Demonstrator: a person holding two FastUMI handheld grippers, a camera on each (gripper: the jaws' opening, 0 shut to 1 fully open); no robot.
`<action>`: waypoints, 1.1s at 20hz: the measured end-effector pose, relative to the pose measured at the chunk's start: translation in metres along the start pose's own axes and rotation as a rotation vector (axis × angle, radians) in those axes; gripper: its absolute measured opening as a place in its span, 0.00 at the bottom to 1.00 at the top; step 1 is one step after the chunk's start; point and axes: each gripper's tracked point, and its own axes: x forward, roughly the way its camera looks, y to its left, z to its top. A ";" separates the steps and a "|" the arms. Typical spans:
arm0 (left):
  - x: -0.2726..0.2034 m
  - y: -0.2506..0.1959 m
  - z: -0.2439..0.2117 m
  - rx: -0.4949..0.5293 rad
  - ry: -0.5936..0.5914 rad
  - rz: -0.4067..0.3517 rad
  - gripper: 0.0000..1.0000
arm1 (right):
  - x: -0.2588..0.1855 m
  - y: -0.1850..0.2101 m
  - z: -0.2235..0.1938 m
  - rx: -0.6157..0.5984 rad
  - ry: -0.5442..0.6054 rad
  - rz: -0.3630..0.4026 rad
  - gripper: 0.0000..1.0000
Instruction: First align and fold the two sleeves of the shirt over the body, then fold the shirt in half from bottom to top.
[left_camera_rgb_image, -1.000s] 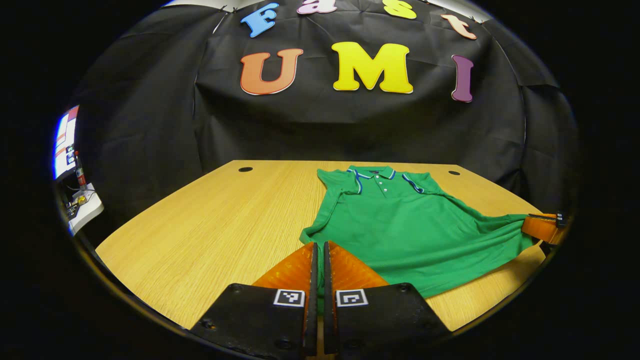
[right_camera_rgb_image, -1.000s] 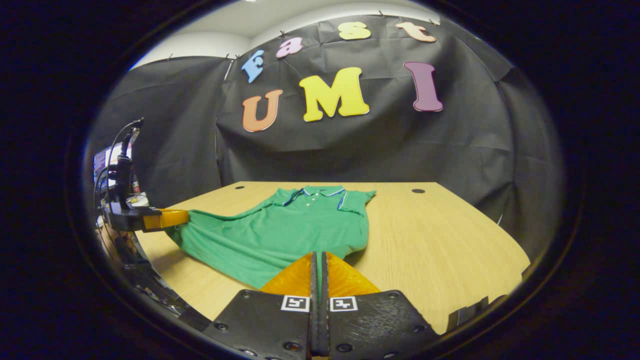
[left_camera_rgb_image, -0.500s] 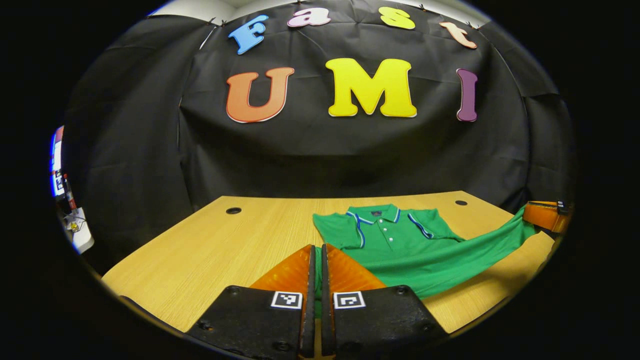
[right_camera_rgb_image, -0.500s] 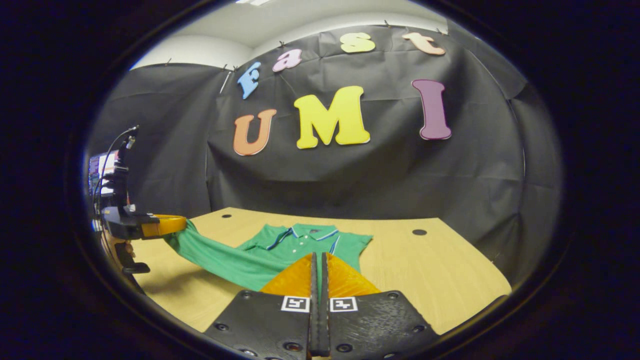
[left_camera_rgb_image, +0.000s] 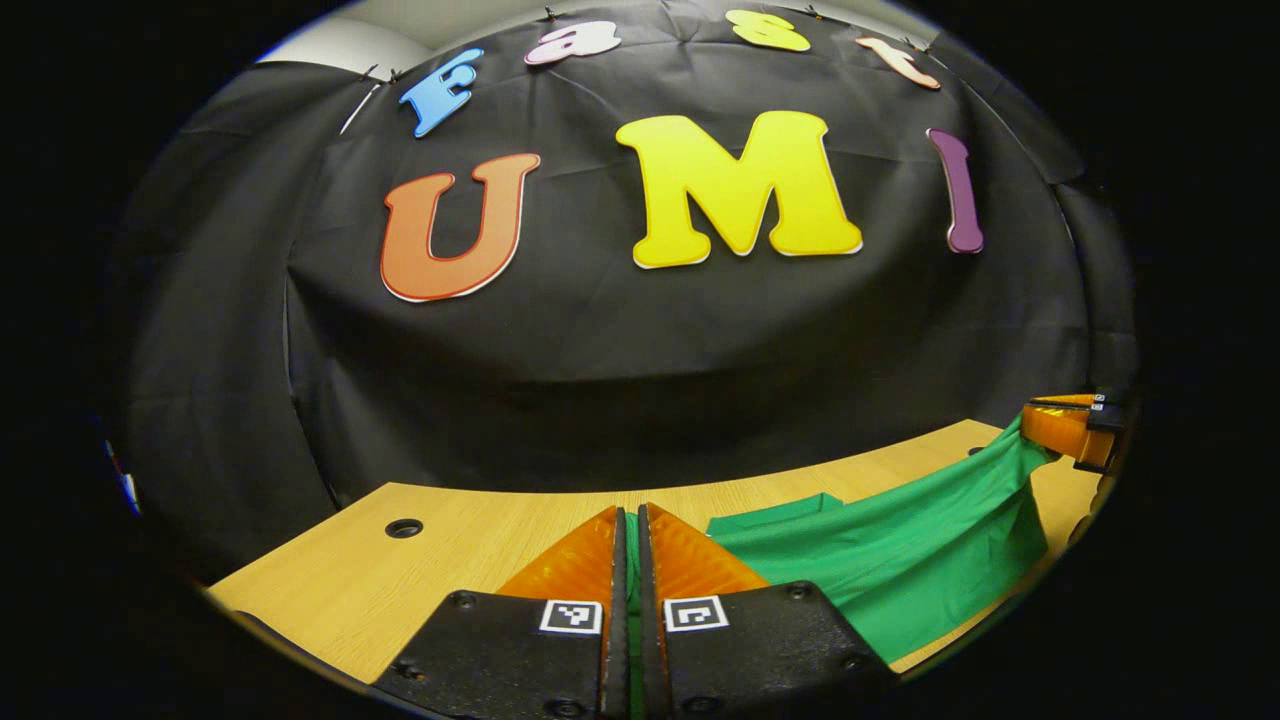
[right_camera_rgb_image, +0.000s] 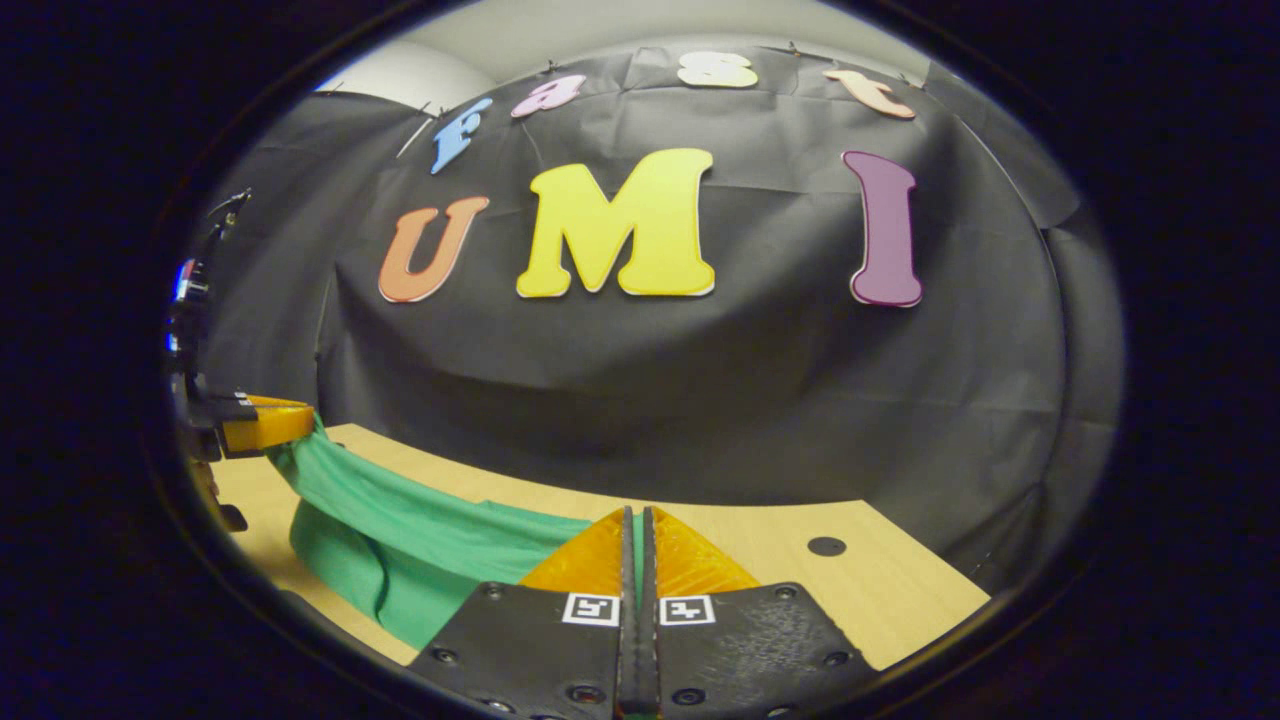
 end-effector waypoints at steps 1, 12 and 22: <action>0.015 -0.002 -0.004 0.000 0.009 0.002 0.10 | 0.017 0.000 -0.002 0.003 0.000 -0.005 0.00; 0.152 -0.012 -0.042 0.012 0.008 -0.005 0.10 | 0.151 -0.022 -0.037 0.019 -0.021 -0.081 0.00; 0.166 -0.007 -0.034 0.110 -0.039 0.027 0.07 | 0.169 -0.056 -0.036 0.034 -0.065 -0.202 0.00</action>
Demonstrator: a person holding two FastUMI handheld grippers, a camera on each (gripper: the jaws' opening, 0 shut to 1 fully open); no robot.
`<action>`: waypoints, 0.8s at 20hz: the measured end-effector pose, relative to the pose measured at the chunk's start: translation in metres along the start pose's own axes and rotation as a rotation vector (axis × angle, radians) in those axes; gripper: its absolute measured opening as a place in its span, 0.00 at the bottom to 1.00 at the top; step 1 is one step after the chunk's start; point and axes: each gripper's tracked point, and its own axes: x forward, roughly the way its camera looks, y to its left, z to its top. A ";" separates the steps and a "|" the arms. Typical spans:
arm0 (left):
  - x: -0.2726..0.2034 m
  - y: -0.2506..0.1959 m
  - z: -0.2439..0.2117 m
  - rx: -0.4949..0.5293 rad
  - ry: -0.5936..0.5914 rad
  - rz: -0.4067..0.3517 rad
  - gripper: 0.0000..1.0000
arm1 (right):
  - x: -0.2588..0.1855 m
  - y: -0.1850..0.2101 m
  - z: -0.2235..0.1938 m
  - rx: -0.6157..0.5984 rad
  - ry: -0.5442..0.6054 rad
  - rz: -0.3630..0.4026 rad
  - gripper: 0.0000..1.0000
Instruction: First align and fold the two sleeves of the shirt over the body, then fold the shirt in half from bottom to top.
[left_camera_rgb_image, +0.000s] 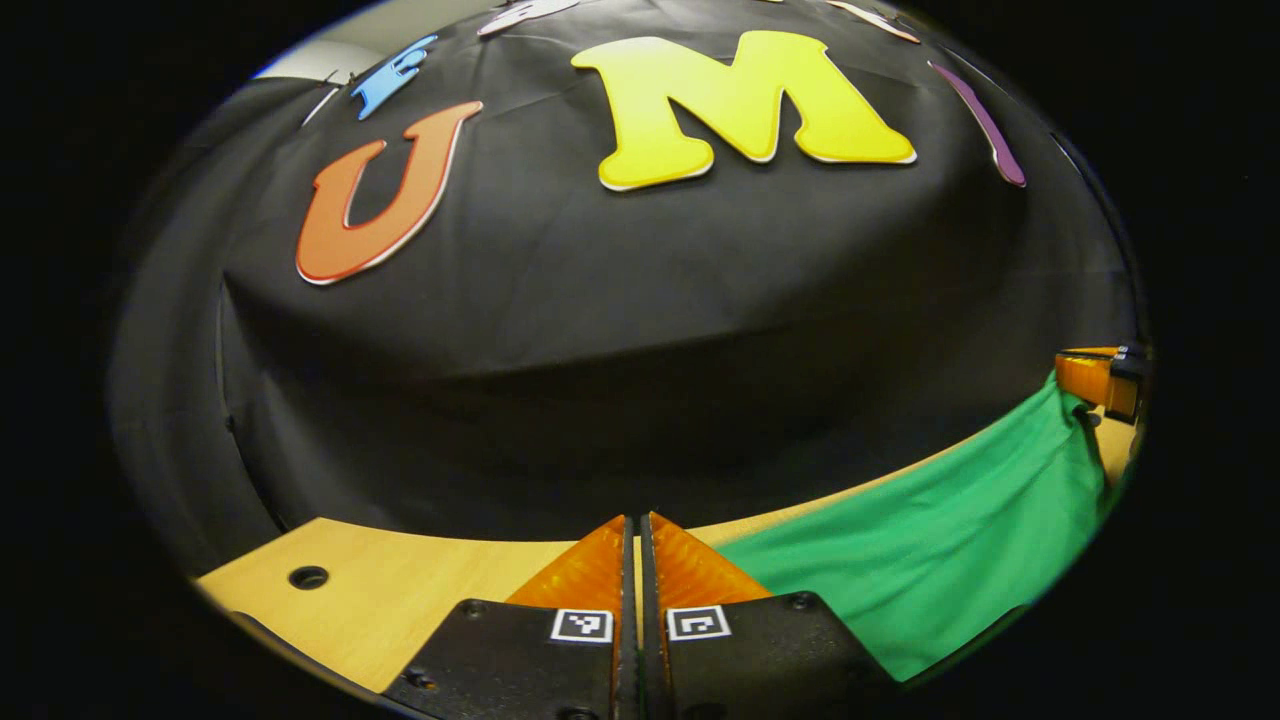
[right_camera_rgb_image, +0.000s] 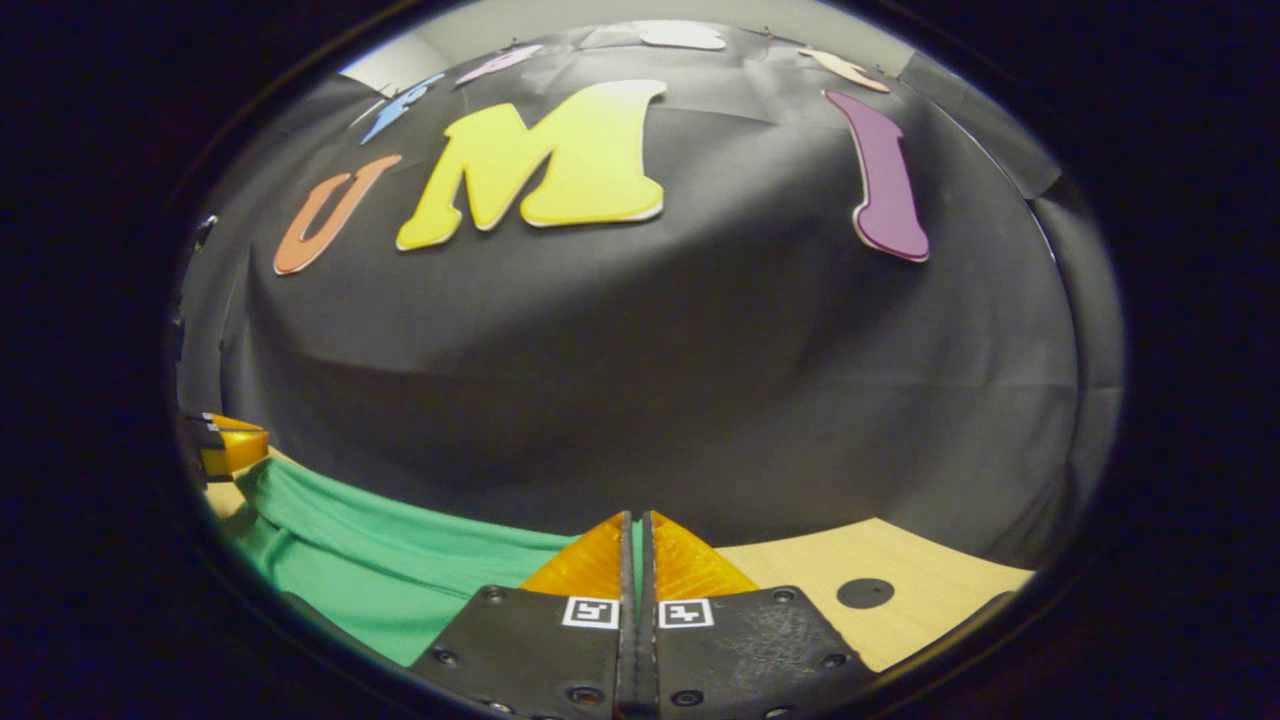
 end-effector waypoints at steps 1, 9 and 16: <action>-0.003 0.006 -0.002 -0.020 -0.008 0.003 0.06 | -0.001 0.001 -0.001 0.005 0.000 0.004 0.02; -0.015 0.004 -0.005 -0.122 0.012 -0.021 1.00 | -0.010 -0.011 -0.001 -0.002 0.011 -0.026 0.96; -0.063 0.024 -0.010 -0.147 0.013 0.035 1.00 | -0.058 -0.022 0.056 -0.110 -0.120 -0.057 0.96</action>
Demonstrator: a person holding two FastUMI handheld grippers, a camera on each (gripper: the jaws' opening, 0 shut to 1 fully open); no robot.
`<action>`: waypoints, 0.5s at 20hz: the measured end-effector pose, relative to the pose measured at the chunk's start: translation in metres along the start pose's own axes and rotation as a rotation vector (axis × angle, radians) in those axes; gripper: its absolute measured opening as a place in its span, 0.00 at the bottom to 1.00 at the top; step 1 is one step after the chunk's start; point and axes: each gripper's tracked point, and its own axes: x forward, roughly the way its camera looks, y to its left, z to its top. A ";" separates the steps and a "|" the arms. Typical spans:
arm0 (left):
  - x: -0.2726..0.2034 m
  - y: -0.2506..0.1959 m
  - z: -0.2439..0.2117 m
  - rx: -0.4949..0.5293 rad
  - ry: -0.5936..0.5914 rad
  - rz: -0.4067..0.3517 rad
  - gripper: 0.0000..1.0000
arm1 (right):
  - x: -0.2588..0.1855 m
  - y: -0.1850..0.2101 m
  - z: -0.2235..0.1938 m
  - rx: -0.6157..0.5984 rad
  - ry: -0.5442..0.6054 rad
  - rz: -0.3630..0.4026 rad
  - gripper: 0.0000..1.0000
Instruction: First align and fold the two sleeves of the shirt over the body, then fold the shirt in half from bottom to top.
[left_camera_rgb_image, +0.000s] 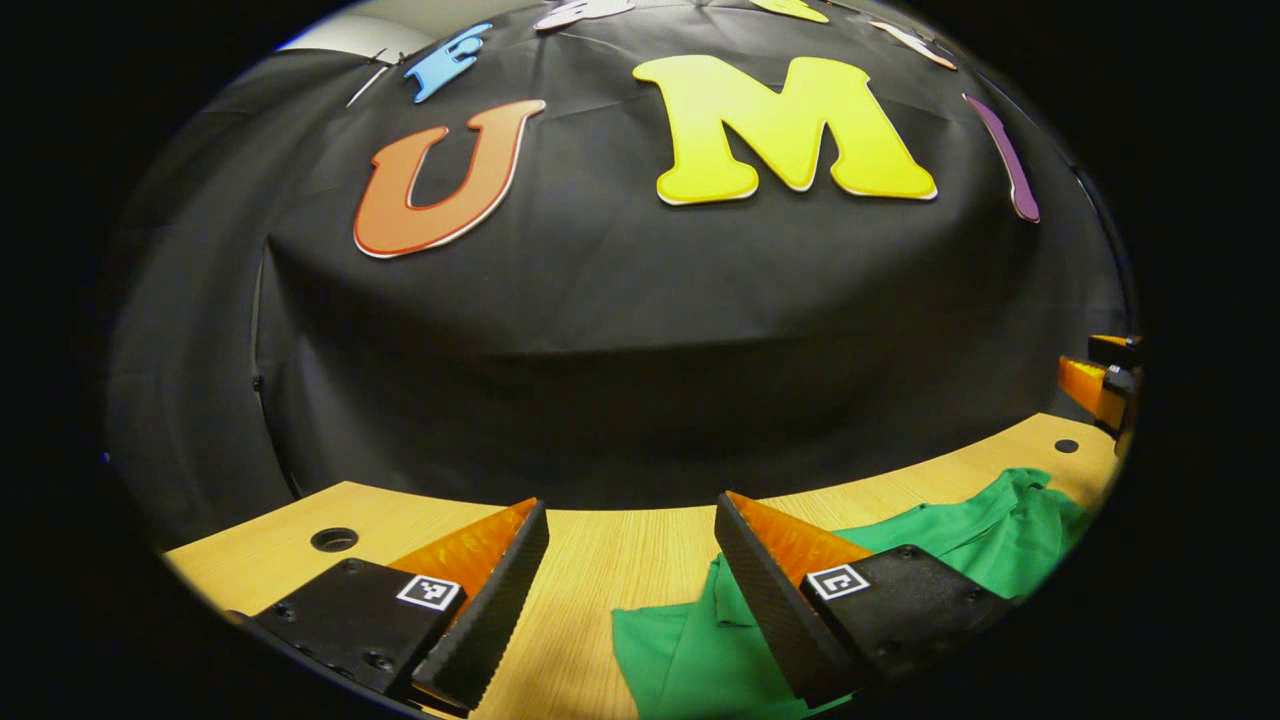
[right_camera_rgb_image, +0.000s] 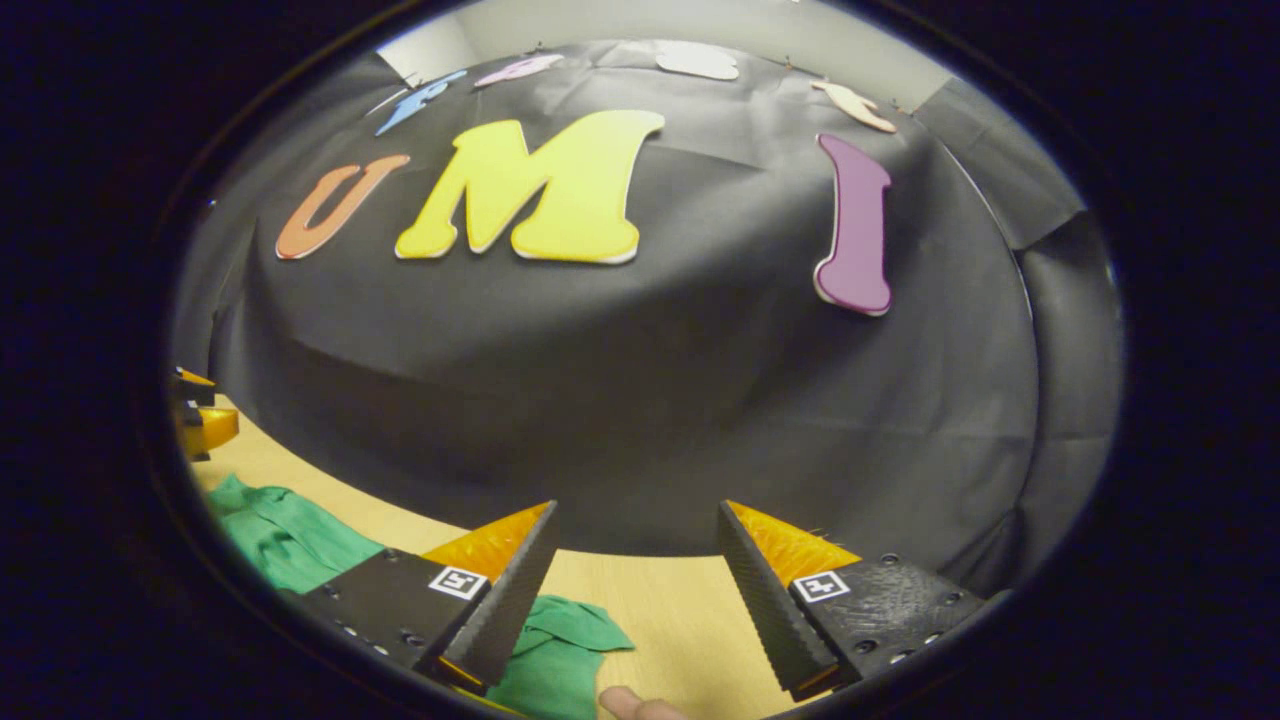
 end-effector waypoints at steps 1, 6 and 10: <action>-0.011 0.003 -0.002 -0.012 0.006 0.003 1.00 | -0.009 0.000 0.012 -0.022 -0.004 0.002 0.94; -0.067 0.039 -0.022 -0.053 0.060 0.099 1.00 | -0.091 -0.005 0.087 -0.054 -0.075 0.062 0.96; -0.125 0.044 -0.033 -0.132 0.095 0.122 1.00 | -0.172 -0.003 0.106 0.043 -0.019 0.150 0.93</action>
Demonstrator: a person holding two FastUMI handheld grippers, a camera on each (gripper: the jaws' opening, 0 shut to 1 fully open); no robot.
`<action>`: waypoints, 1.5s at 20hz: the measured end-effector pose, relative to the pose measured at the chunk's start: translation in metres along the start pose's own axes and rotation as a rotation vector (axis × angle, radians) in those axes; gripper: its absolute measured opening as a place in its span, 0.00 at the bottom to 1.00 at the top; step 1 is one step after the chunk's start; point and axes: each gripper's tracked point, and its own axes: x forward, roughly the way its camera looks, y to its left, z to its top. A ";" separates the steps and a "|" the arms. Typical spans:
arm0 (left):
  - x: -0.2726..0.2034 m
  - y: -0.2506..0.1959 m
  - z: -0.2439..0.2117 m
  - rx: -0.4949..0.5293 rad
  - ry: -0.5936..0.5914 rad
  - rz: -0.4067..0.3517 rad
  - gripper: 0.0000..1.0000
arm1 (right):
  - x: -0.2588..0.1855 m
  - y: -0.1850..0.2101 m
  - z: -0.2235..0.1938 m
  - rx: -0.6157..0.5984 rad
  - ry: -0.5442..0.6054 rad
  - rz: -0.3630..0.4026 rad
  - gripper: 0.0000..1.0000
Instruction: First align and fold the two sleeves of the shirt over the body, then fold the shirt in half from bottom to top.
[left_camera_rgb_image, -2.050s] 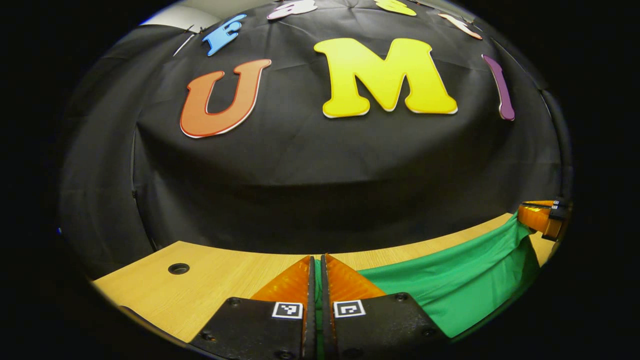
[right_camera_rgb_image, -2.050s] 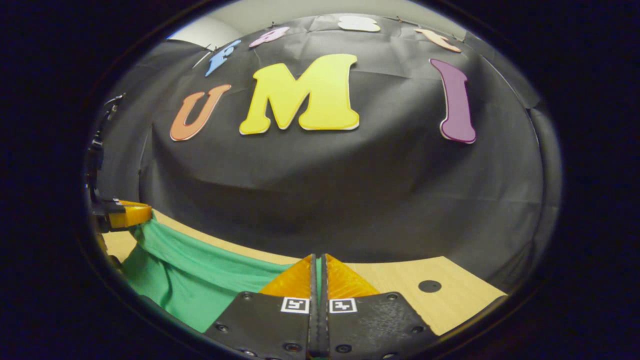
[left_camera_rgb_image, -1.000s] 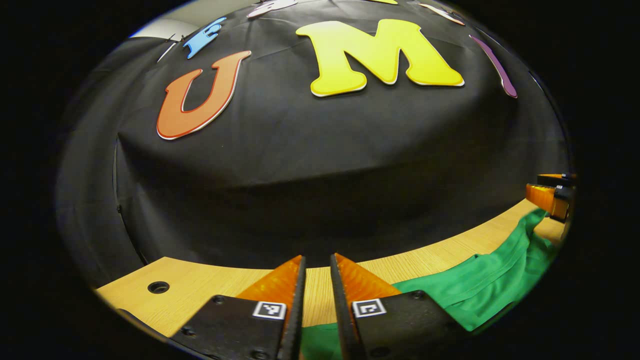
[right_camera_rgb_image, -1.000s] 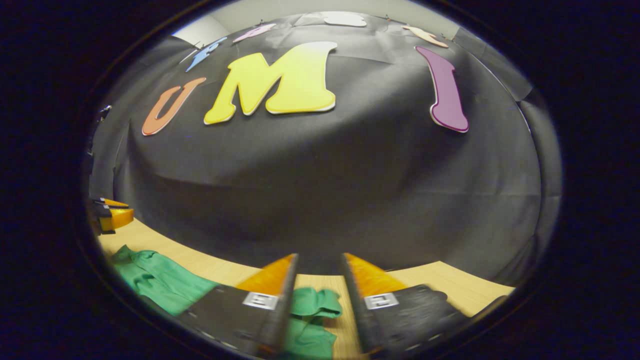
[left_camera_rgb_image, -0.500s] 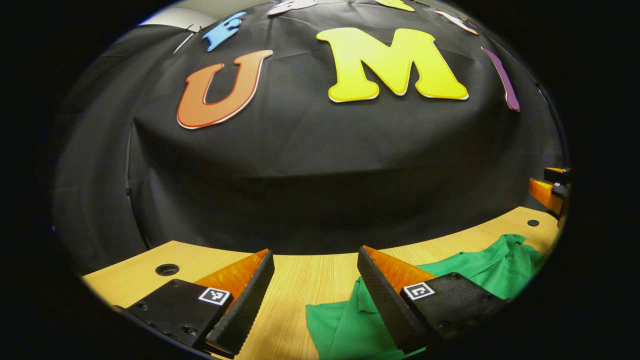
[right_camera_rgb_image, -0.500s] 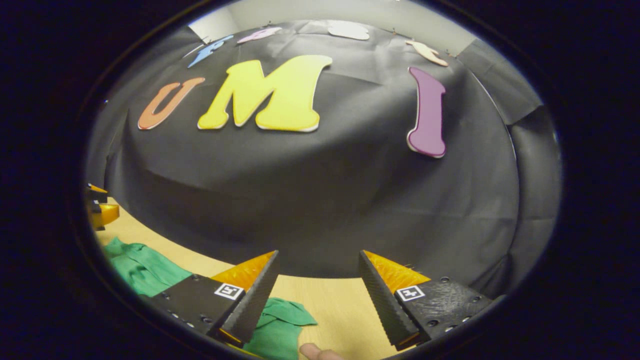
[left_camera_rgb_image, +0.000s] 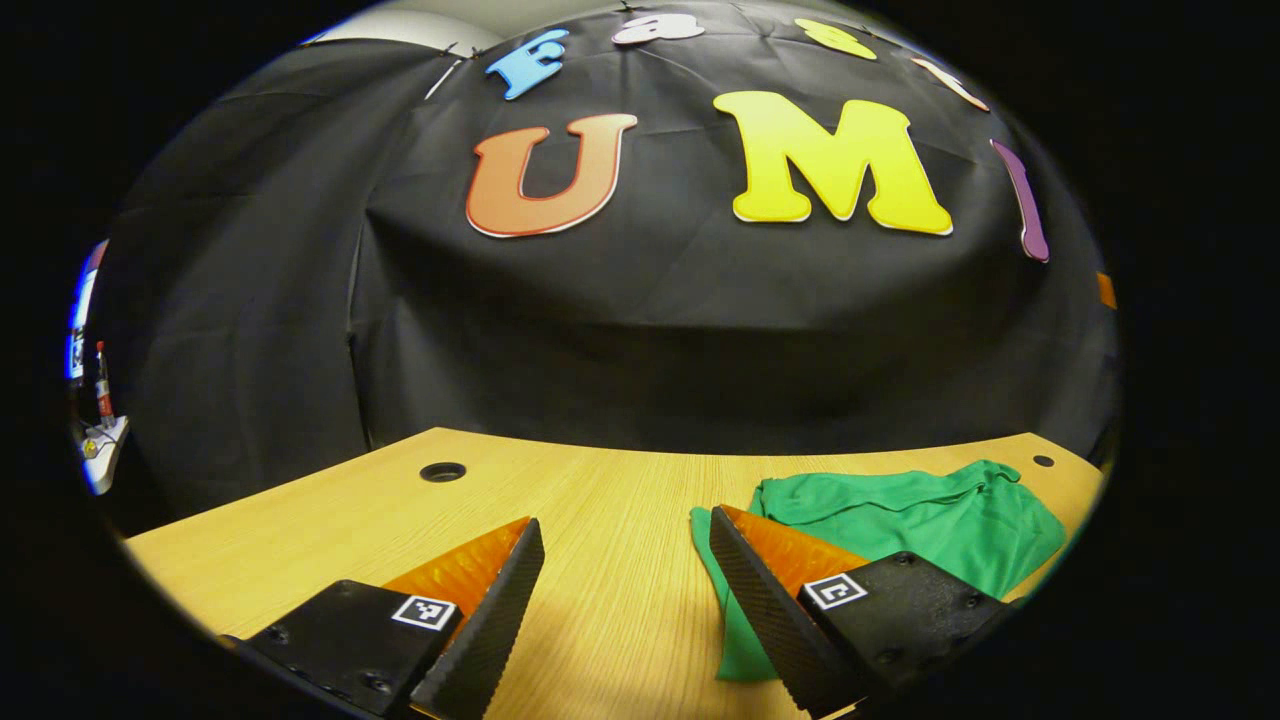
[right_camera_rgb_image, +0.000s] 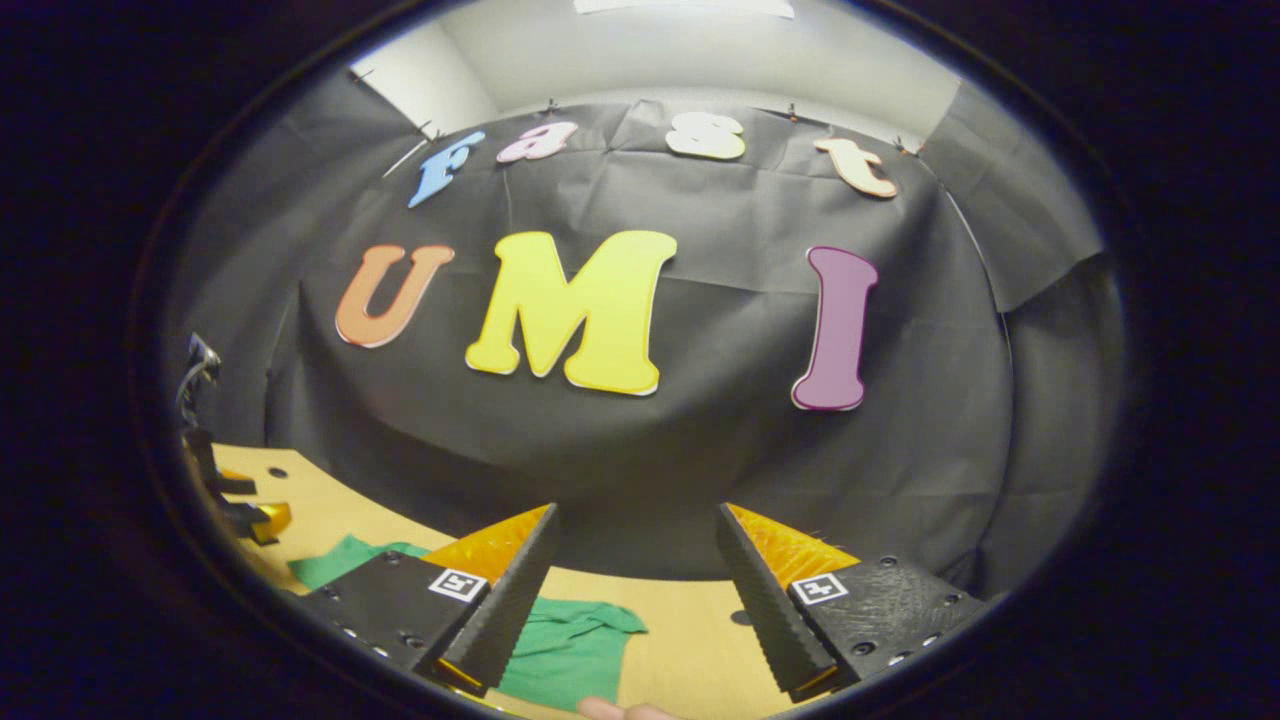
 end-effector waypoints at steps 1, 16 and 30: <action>-0.013 -0.002 -0.001 -0.006 -0.002 -0.005 1.00 | -0.017 -0.002 -0.001 -0.013 0.016 0.006 0.96; -0.262 -0.082 0.107 0.104 -0.080 -0.217 1.00 | -0.226 -0.057 0.054 0.095 0.041 -0.016 0.96; -0.328 -0.098 0.089 0.077 -0.063 -0.291 1.00 | -0.300 0.012 0.039 0.025 0.103 0.084 0.95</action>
